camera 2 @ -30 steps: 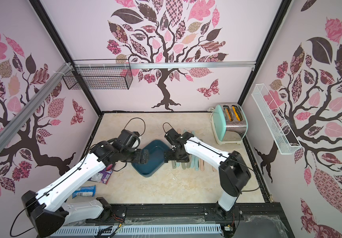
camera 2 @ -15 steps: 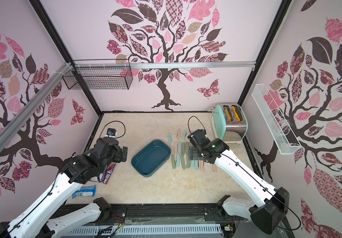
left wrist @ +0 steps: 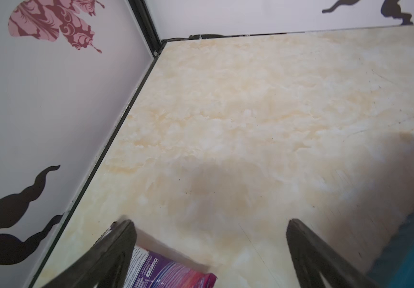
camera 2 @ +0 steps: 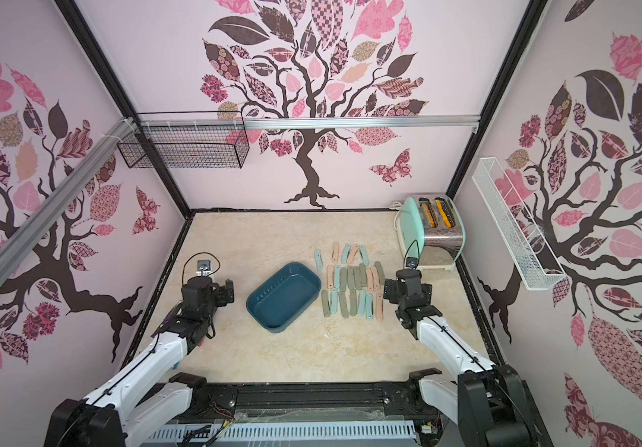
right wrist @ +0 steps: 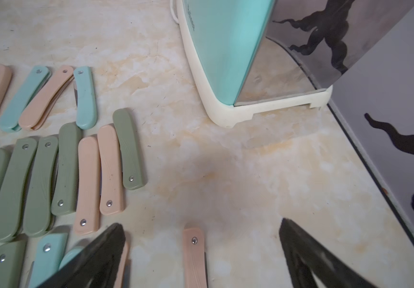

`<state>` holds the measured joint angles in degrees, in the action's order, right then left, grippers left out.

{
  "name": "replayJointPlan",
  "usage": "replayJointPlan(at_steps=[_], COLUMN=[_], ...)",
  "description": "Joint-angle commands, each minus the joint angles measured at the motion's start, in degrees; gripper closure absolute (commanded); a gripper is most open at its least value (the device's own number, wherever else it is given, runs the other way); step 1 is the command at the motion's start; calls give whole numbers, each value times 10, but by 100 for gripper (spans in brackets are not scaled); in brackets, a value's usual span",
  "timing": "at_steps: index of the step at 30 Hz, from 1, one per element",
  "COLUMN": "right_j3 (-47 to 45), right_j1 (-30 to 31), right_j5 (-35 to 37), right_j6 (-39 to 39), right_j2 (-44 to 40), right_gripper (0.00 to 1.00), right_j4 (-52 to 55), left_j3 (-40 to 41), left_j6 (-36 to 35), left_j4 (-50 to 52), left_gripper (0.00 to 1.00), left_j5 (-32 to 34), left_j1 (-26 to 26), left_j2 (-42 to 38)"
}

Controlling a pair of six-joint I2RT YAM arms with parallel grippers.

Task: Take the fruit knife out of the storage box
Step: Reset both arms

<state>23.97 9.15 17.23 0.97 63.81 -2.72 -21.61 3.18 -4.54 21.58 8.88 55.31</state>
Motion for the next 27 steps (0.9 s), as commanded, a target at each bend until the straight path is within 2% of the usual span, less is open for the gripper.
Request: replayJointPlan(at_steps=[1, 3, 7, 11, 14, 15, 16, 17, 19, 20, 21, 23, 25, 27], right_j3=[-37, -33, -51, -56, -58, -37, -7, 9, -6, -3, 2, -4, -1, 0], right_j1=[-3, -4, -17, -37, -67, -74, -76, -75, -77, -77, -77, -77, -76, -70], right_j5=[-80, -85, -81, -94, -86, -86, -91, -97, -98, -98, -98, -99, -99, -91], right_j6=[-65, -85, -79, -73, -34, -26, -25, -27, -30, -29, -28, -30, -30, -34], right_j2=[38, 63, 119, 183, 258, 268, 263, 247, 260, 257, 248, 250, 248, 248], right_gripper=[1, 1, 1, 1, 1, 1, 1, 1, 1, 1, 1, 1, 1, 1], right_j4=[-224, -256, -406, -486, -570, -553, -485, -415, -466, -459, -433, -449, -439, -438], left_j3=[31, 48, 63, 34, 44, 31, 16, 4, 3, -5, -5, 0, -6, -2], left_j6=[-1, -2, -18, -19, 8, 2, -15, -27, -19, -22, -22, -20, -23, -21], left_j4=[-190, -252, -398, -473, -595, -540, -471, -467, -489, -450, -451, -476, -445, -463], left_gripper=[2, 2, 2, 2, 2, 2, 2, 2, 2, 2, 2, 2, 2, 2], left_j5=[-55, -57, -48, -117, -158, -188, -220, -243, -257, -258, -258, -256, -255, -255], left_j1=[-19, -27, -38, -78, -114, -118, -118, -116, -121, -121, -121, -121, -121, -121], left_j2=[17, 52, 169, 277, 367, 350, 330, 339, 351, 339, 339, 348, 337, 342])
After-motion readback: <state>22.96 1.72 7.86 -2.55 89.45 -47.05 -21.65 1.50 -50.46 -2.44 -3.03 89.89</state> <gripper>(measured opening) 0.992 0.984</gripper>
